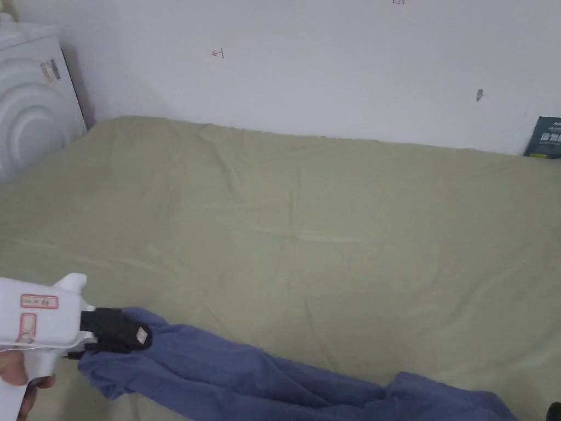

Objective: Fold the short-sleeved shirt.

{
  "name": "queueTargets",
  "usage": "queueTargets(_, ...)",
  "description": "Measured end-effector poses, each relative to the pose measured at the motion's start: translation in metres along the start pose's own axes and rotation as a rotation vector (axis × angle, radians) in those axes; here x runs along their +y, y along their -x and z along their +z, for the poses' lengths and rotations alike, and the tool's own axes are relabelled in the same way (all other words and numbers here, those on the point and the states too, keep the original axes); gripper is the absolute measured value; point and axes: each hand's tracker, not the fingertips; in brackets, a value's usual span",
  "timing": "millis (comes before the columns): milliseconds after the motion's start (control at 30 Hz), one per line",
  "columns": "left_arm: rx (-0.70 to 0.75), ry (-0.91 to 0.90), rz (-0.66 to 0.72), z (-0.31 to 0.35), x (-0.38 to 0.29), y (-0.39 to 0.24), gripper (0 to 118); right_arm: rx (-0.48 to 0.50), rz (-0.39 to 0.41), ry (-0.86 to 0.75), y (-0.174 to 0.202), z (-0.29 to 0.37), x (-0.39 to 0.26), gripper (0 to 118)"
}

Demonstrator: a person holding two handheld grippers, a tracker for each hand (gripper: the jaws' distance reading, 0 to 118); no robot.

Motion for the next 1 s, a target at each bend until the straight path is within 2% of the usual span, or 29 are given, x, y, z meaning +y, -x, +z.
queueTargets(67, 0.074, -0.009, -0.045, -0.002, -0.005, -0.037, 10, -0.017, 0.020, -0.015, 0.004, 0.002, -0.002, 0)
queueTargets(167, 0.096, 0.006, -0.153, -0.011, -0.018, -0.091, 10, -0.046, 0.059, -0.025, 0.003, 0.004, -0.001, 0)
queueTargets(333, 0.268, 0.005, -0.375, -0.057, -0.048, -0.173, 10, -0.096, 0.089, -0.040, 0.004, 0.006, -0.004, 0)
queueTargets(433, 0.323, 0.064, -0.462, -0.109, -0.065, -0.199, 10, -0.132, 0.110, -0.044, 0.004, 0.007, -0.007, 0)
queueTargets(533, 0.329, 0.117, -0.461, -0.159, -0.087, -0.214, 10, -0.163, 0.132, -0.051, 0.003, 0.008, -0.009, 0)
queueTargets(600, 0.380, 0.141, -0.522, -0.189, -0.100, -0.218, 12, -0.200, 0.157, -0.053, 0.004, 0.007, -0.010, 0)
queueTargets(633, 0.371, 0.136, -0.523, -0.199, -0.107, -0.219, 26, -0.206, 0.164, -0.054, 0.004, 0.006, -0.011, 0)
queueTargets(667, 0.338, 0.136, -0.508, -0.205, -0.110, -0.217, 67, -0.208, 0.165, -0.053, 0.004, 0.006, -0.011, 0)
queueTargets(700, 0.275, 0.168, -0.494, -0.211, -0.110, -0.214, 118, -0.203, 0.162, -0.052, 0.003, 0.006, -0.011, 0)
queueTargets(733, 0.245, 0.184, -0.460, -0.212, -0.111, -0.210, 114, -0.191, 0.154, -0.049, 0.003, 0.006, -0.011, 0)
queueTargets(767, 0.192, 0.111, -0.438, -0.190, -0.102, -0.215, 110, -0.183, 0.144, -0.047, 0.002, 0.007, -0.012, 0)
queueTargets(867, 0.170, 0.090, -0.372, -0.135, -0.077, -0.203, 111, -0.151, 0.114, -0.042, -0.001, 0.006, -0.013, 0)
queueTargets(900, 0.154, 0.087, -0.353, -0.146, -0.088, -0.198, 109, -0.142, 0.108, -0.039, -0.001, 0.006, -0.014, 0)
queueTargets(933, 0.143, 0.071, -0.323, -0.130, -0.083, -0.190, 105, -0.140, 0.105, -0.039, -0.001, 0.006, -0.014, 0)
queueTargets(967, 0.108, 0.031, -0.293, -0.112, -0.077, -0.180, 99, -0.138, 0.102, -0.038, -0.001, 0.005, -0.015, 0)
queueTargets(1000, 0.086, 0.015, -0.289, -0.101, -0.072, -0.171, 71, -0.131, 0.099, -0.035, -0.001, 0.004, -0.016, 0)
